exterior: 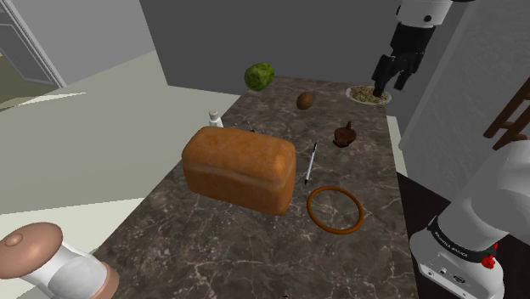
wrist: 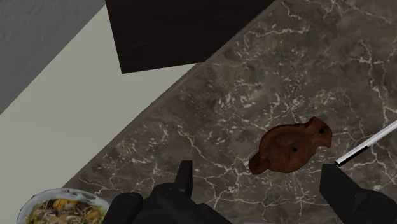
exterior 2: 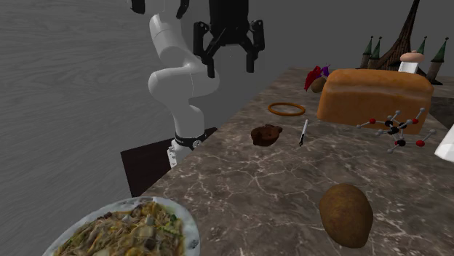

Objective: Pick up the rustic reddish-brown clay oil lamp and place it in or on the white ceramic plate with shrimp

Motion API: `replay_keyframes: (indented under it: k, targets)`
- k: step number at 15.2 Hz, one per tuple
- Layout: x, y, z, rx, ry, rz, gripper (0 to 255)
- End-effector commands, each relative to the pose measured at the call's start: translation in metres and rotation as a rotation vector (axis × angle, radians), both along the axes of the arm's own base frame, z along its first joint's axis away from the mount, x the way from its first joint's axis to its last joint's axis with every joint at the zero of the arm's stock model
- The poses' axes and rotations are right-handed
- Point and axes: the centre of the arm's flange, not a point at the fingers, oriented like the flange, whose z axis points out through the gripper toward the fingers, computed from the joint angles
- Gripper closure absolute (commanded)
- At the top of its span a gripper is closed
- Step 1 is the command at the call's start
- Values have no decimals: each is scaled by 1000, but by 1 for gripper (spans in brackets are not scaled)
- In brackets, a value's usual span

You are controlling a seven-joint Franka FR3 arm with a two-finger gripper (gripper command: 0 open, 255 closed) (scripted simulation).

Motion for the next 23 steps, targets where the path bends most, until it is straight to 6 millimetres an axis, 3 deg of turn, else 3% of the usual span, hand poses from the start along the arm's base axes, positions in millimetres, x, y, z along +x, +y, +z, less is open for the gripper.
replay_keyframes:
  k: [1,11,19,23]
  targets:
    - [0,0,0,0,0,0,0]
    - [71,69,-99,-57,54,-282,0]
    - [73,70,-142,-59,56,-291,0]
    - [73,70,-142,-59,56,-291,0]
